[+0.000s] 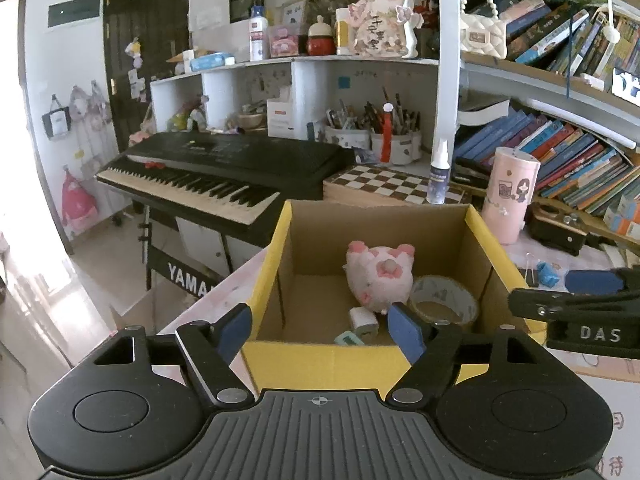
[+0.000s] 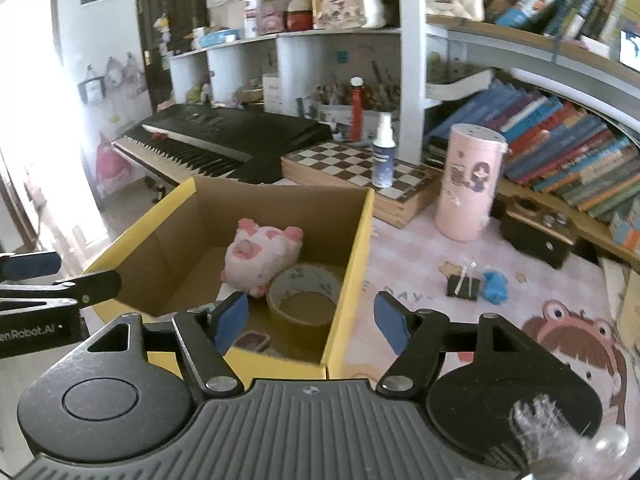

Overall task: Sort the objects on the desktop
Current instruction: 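Withdraw both open tools from the box toward the binder clip and blue bag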

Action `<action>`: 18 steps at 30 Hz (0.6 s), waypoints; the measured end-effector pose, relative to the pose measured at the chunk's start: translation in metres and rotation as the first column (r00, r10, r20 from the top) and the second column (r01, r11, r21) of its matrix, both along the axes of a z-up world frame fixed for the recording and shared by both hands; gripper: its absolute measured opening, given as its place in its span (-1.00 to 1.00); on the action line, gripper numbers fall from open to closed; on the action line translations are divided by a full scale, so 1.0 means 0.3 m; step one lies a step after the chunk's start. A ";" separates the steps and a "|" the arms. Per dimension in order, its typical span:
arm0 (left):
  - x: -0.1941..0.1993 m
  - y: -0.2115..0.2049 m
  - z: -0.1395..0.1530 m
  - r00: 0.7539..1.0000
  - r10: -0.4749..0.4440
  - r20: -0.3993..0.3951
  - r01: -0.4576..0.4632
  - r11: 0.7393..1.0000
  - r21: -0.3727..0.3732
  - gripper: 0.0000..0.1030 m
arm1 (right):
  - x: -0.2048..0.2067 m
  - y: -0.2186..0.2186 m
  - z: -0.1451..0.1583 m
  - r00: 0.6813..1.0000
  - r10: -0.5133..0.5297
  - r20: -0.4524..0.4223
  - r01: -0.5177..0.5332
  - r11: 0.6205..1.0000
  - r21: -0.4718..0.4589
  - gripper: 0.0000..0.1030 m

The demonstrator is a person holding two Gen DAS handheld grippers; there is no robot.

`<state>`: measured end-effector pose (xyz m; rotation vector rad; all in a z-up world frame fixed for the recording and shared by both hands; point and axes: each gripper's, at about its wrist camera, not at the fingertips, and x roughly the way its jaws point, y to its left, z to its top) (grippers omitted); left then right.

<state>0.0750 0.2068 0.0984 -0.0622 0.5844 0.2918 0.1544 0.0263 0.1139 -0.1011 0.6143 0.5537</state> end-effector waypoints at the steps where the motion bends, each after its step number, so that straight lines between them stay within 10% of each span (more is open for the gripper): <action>1: -0.011 0.003 -0.001 1.000 0.002 0.000 -0.002 1.000 -0.003 0.50 | -0.012 -0.006 -0.001 1.000 -0.009 -0.001 0.009 1.000 0.002 0.35; 18: -0.175 0.014 0.002 1.000 -0.009 0.005 0.010 0.999 -0.040 0.69 | -0.246 -0.060 -0.034 0.985 -0.174 -0.005 0.174 0.985 -0.003 1.00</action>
